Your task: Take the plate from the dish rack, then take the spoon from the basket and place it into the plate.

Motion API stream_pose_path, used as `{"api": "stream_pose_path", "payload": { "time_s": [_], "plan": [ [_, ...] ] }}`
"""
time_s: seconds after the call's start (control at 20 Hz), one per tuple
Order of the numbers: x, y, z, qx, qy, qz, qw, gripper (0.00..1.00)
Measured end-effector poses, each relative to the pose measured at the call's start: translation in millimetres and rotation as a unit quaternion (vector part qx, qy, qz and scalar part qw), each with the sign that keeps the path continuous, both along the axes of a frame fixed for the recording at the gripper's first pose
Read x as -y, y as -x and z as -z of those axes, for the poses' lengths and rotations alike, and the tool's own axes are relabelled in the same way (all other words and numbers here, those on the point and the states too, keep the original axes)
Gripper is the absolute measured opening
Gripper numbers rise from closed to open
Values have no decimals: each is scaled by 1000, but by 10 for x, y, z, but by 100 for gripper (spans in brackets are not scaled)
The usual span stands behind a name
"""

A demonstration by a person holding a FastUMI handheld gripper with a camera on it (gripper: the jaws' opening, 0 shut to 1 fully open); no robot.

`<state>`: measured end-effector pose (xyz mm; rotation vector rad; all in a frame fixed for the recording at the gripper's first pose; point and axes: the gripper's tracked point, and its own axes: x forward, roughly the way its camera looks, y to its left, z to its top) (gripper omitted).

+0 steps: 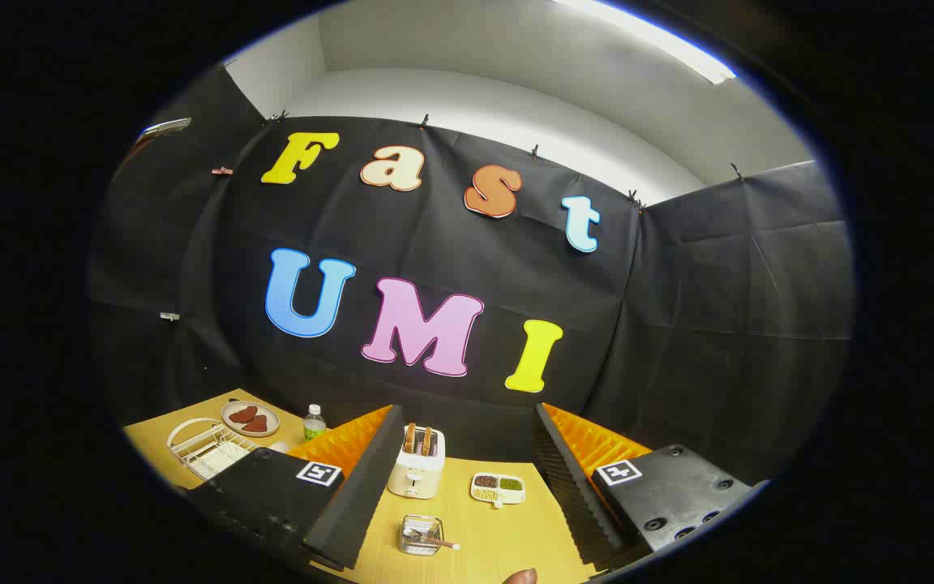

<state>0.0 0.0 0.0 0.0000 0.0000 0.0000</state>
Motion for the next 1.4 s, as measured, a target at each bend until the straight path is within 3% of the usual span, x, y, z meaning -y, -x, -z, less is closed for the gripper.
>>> {"api": "stream_pose_path", "payload": {
  "time_s": [1.05, 1.4],
  "plan": [
    [-46, 44, 82, -15, 2, 0, 1000, 98],
    [-215, -8, 102, -24, -3, -22, 999, 98]
  ]
}}
